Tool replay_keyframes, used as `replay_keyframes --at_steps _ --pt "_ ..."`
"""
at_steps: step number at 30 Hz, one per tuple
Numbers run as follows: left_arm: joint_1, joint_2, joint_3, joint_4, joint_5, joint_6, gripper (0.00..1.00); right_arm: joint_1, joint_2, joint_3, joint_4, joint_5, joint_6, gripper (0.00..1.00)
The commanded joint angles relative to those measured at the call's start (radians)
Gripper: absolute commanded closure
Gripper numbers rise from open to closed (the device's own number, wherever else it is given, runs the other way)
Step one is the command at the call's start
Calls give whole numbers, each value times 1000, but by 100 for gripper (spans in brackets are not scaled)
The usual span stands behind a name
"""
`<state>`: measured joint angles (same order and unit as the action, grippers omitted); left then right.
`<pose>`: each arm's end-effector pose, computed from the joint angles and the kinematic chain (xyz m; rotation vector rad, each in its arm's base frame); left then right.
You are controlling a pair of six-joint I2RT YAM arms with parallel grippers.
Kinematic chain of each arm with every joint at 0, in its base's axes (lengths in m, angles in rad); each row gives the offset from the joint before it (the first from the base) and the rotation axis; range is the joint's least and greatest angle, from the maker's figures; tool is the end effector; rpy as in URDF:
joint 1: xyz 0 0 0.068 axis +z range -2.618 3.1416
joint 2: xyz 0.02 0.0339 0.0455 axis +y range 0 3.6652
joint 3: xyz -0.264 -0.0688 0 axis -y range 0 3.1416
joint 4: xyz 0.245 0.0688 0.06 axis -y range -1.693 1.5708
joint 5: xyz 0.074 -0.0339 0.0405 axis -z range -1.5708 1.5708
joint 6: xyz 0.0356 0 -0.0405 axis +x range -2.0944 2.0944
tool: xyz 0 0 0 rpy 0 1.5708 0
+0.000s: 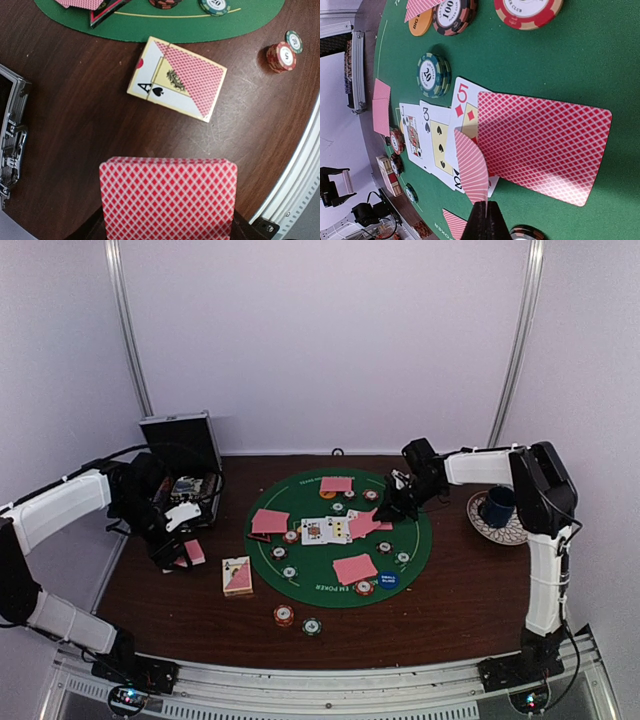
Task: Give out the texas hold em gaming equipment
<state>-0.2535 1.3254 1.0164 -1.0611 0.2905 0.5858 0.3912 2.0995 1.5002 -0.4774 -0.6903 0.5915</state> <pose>0.2192 -0.0673 0.2463 1.2097 2.6076 -0.3668 0.3957 0.1877 0.1635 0.0272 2.7932 1.2129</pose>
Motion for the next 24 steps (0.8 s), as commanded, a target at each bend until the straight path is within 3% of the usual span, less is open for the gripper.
replay_keyframes --at_steps 1,3,8,16,24 --pt "25 -34 -69 68 -7 35 100 -2 40 49 -75 46 -54 100" --pt "25 -40 -96 92 -8 35 100 1 44 57 -110 73 -77 100" --pt "25 -26 -177 184 -33 37 100 1 31 58 -171 141 -119 87" --pt "25 25 -243 302 -58 25 100 2 -65 48 -209 228 -156 49" --pt "25 73 -302 396 -58 19 100 9 -210 -20 -182 257 -138 38"
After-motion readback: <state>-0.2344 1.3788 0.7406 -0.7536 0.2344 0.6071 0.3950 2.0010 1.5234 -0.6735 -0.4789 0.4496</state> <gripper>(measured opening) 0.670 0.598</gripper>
